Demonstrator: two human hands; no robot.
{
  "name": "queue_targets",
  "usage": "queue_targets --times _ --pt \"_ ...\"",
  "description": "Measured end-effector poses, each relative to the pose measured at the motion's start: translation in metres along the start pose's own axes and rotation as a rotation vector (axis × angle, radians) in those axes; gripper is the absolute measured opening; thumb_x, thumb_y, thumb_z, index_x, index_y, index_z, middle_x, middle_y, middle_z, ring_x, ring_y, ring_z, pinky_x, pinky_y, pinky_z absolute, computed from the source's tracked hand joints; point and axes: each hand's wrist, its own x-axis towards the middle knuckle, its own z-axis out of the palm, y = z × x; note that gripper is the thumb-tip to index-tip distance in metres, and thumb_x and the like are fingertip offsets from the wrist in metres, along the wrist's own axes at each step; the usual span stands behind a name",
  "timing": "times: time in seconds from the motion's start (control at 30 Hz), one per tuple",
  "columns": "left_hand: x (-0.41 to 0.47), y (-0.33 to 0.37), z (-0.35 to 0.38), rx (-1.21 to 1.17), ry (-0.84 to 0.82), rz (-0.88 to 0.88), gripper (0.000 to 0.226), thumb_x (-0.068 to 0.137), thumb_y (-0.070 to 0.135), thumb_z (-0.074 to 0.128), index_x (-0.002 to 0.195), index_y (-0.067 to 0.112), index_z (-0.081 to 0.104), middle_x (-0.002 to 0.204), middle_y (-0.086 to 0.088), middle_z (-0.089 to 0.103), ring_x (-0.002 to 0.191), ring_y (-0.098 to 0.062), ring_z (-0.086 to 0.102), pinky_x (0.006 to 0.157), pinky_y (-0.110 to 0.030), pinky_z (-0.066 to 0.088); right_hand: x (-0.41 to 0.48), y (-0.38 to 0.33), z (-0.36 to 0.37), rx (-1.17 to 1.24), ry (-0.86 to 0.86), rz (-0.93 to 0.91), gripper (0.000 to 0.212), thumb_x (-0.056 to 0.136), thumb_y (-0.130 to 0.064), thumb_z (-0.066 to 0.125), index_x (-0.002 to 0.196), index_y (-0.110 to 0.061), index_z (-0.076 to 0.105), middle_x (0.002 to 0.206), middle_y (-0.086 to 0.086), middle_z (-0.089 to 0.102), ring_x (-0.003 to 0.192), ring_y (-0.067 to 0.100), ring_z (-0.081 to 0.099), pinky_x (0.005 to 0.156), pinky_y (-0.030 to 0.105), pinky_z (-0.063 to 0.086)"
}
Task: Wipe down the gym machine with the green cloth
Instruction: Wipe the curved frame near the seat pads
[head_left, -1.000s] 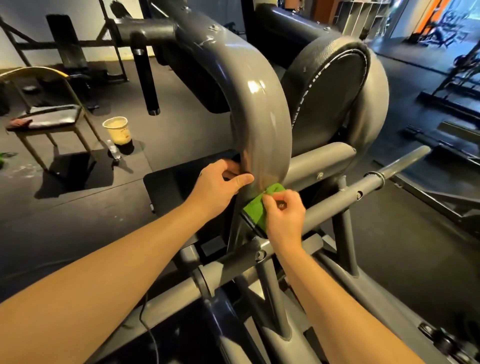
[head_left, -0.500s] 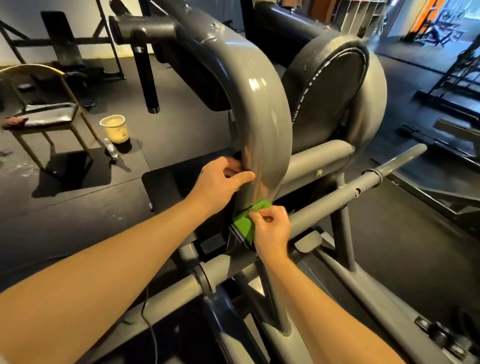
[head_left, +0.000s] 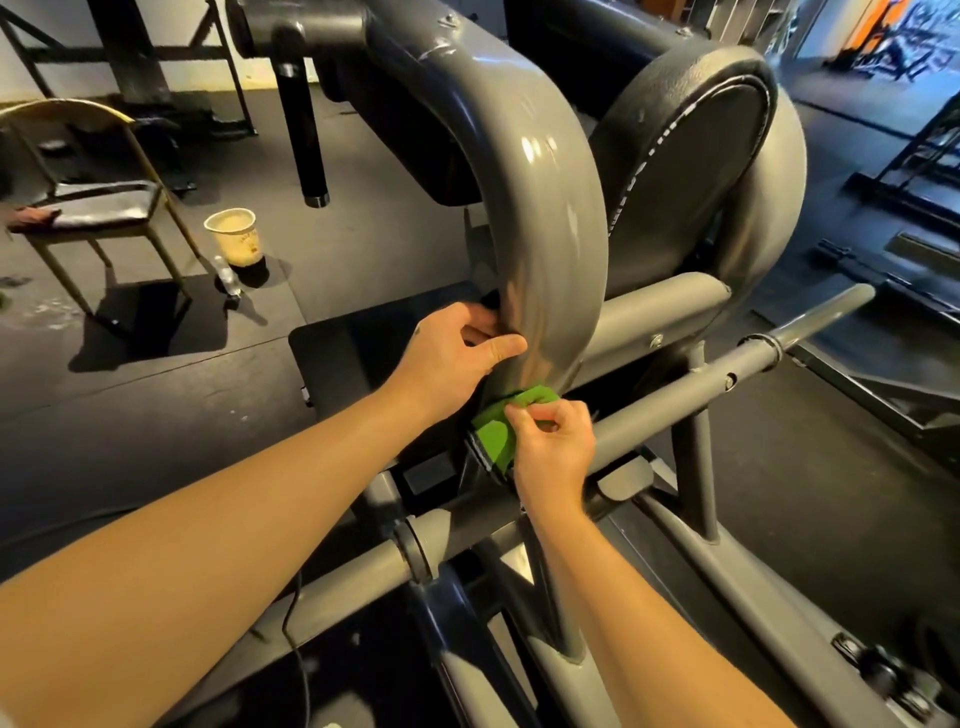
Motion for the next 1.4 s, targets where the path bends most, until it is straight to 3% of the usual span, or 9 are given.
queue_targets --times 0.17,0.37,0.63,0.73,0.9,1.1,1.23,1.4 --pt "0.000 0.002 0.000 0.002 -0.011 -0.006 0.026 0.086 0.040 0.079 0.104 0.030 0.064 0.104 0.010 0.069 0.098 -0.008 0.067 0.089 -0.042 0.060 0.005 -0.011 -0.001 -0.003 0.031 -0.178 0.025 0.084 0.001 0.078 0.071 -0.004 0.057 0.092 0.006 0.054 0.080 -0.001 0.053 0.071 0.011 0.045" --pt "0.001 -0.001 -0.002 -0.011 -0.012 -0.019 0.037 0.081 0.045 0.082 0.108 0.024 0.067 0.103 0.007 0.070 0.098 -0.011 0.069 0.087 -0.044 0.061 -0.009 0.017 0.006 -0.071 -0.064 0.119 0.026 0.083 -0.008 0.082 0.075 -0.001 0.058 0.097 0.004 0.054 0.074 -0.010 0.052 0.066 0.009 0.041" --pt "0.002 0.003 -0.004 0.026 -0.033 -0.002 0.038 0.083 0.044 0.082 0.111 0.022 0.067 0.103 0.009 0.071 0.095 -0.007 0.069 0.087 -0.038 0.061 0.016 -0.055 -0.014 0.045 0.033 -0.313 0.024 0.082 -0.012 0.083 0.094 -0.010 0.063 0.112 -0.002 0.048 0.102 -0.009 0.048 0.086 0.007 0.042" --pt "0.002 0.003 -0.004 0.008 -0.037 -0.012 0.034 0.082 0.042 0.083 0.106 0.024 0.067 0.101 0.009 0.071 0.094 -0.007 0.069 0.087 -0.039 0.061 0.012 -0.020 -0.006 0.003 -0.011 -0.245 0.028 0.083 -0.010 0.081 0.088 -0.019 0.055 0.109 -0.003 0.044 0.099 -0.004 0.047 0.084 0.011 0.044" --pt "0.004 0.003 -0.004 -0.009 -0.035 -0.033 0.037 0.080 0.040 0.085 0.107 0.020 0.068 0.101 0.005 0.071 0.094 -0.010 0.069 0.086 -0.043 0.062 0.001 0.027 -0.003 -0.123 -0.099 -0.012 0.027 0.084 -0.011 0.080 0.080 -0.009 0.054 0.101 0.005 0.048 0.081 -0.008 0.046 0.073 0.010 0.038" --pt "0.007 0.005 -0.008 0.006 -0.060 -0.037 0.039 0.079 0.044 0.085 0.106 0.022 0.068 0.100 0.006 0.072 0.093 -0.012 0.070 0.087 -0.045 0.061 0.036 -0.061 -0.028 -0.009 -0.024 -0.282 0.021 0.081 -0.016 0.084 0.087 -0.018 0.063 0.106 0.007 0.054 0.092 0.006 0.053 0.078 0.016 0.046" --pt "0.006 0.008 -0.007 -0.055 -0.094 -0.059 0.030 0.083 0.032 0.084 0.106 0.020 0.068 0.100 0.005 0.073 0.095 -0.012 0.070 0.091 -0.045 0.060 0.071 -0.122 -0.018 0.075 0.067 -0.494 0.014 0.090 -0.016 0.076 0.098 -0.013 0.065 0.110 0.011 0.053 0.095 -0.007 0.051 0.085 0.010 0.043" --pt "0.007 0.005 -0.006 -0.037 -0.084 -0.046 0.026 0.083 0.031 0.084 0.103 0.022 0.071 0.097 0.007 0.074 0.094 -0.010 0.071 0.090 -0.043 0.060 0.051 -0.066 0.000 0.043 0.128 -0.504 0.005 0.100 -0.012 0.061 0.100 -0.012 0.056 0.106 0.014 0.049 0.098 0.003 0.048 0.092 0.014 0.038"
